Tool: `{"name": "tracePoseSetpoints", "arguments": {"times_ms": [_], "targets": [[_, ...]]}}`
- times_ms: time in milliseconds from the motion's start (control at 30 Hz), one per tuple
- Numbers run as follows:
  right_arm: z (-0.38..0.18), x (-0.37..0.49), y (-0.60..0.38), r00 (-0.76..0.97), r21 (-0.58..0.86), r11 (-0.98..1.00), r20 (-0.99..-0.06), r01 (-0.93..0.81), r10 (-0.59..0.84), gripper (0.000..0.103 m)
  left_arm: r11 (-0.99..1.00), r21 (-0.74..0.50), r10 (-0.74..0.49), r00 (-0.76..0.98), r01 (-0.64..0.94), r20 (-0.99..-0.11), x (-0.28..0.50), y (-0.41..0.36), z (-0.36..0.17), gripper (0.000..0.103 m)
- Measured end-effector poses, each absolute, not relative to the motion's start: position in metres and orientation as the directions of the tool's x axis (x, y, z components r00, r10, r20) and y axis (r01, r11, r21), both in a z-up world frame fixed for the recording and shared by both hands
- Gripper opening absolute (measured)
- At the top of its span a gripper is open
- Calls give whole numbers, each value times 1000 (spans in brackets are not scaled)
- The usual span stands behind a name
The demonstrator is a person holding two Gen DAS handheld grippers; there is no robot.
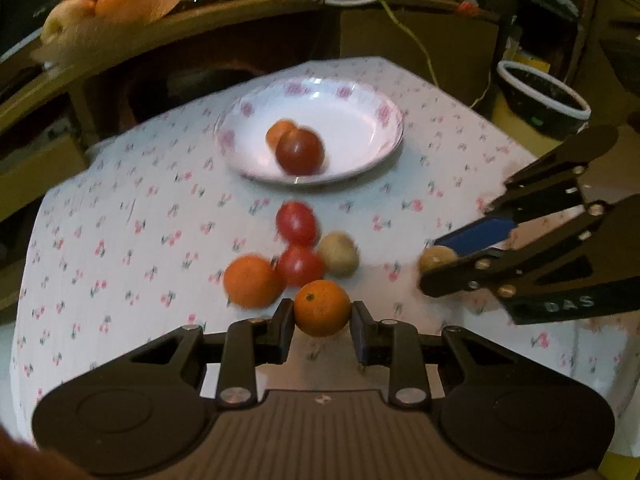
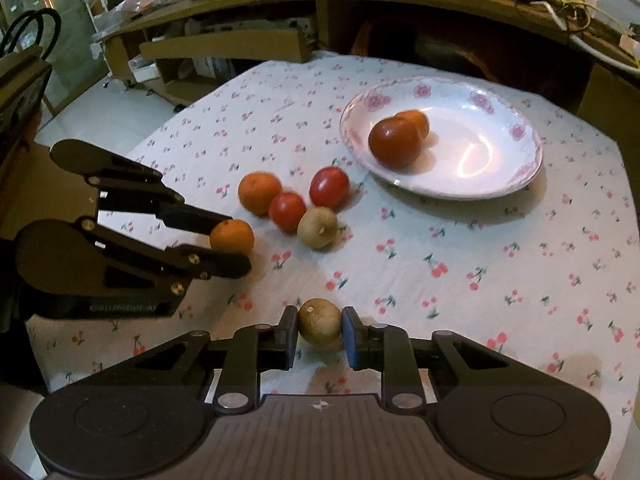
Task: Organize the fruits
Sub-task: 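Carry the kiwi and tangerine in both tools over the white plate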
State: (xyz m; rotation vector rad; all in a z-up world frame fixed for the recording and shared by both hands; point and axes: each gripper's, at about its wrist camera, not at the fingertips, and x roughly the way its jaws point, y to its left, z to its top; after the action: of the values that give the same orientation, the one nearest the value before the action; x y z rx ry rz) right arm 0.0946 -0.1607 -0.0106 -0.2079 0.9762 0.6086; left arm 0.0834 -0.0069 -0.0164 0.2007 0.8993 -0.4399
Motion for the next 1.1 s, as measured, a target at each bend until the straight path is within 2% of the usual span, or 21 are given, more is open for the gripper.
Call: {"name": "tracePoseSetpoints", "arguments": {"times_ms": [400,700,1100], "targets": [[15,131,-168,520,84,860,-766,-503,379,24,896,25,-282,611,444,-740,117,-31,8,35],[13,160,-170,558,70,887,-754,-456,346,24,909,67,-236,639,412,-732,151,-36,7,35],[5,194,-167,574,84,904,-747,-419,335,24,921,51,-232,648,387,-725,189,-27,-3,35]]}}
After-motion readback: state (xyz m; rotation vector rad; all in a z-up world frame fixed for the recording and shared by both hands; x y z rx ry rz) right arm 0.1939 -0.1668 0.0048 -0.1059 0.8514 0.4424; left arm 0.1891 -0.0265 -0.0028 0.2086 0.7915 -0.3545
